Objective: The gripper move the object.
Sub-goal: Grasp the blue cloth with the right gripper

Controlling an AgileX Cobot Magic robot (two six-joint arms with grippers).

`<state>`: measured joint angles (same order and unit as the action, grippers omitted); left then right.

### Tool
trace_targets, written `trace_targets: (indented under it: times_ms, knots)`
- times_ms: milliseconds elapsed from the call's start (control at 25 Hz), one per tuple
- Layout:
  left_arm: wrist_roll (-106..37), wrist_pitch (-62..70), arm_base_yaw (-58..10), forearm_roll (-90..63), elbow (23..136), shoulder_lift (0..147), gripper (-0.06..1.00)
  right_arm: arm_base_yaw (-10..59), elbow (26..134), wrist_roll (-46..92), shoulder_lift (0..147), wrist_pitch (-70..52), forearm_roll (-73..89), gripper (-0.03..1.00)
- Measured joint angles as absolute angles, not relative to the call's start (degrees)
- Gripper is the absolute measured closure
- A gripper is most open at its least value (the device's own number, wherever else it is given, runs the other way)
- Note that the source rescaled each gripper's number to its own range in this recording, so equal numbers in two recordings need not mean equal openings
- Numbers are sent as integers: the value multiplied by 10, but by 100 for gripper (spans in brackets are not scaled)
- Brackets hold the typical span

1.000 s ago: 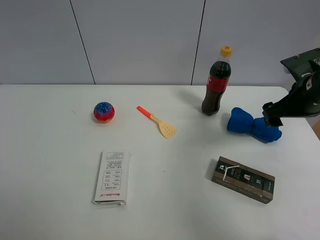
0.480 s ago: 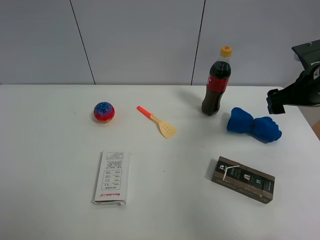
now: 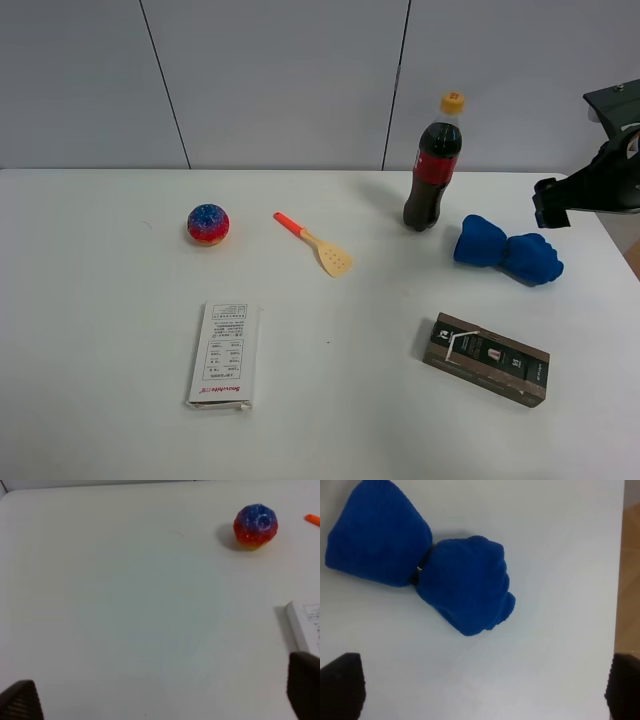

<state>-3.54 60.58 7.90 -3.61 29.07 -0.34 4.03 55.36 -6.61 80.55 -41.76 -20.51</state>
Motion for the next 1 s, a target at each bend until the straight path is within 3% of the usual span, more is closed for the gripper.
trace_targets:
  times_ms: [360, 600, 840, 1000]
  knots:
    - [-35, 606, 79, -36, 291, -3, -6, 19, 554, -91, 816, -331, -181, 0]
    - [-35, 606, 79, -36, 291, -3, -6, -31, 554, -89, 863, -328, -186, 0]
    - [-35, 606, 79, -36, 291, -3, -6, -35, 554, -89, 884, -374, -181, 0]
    - [-35, 606, 79, -36, 291, -3, -6, -35, 554, -83, 884, -343, -172, 0]
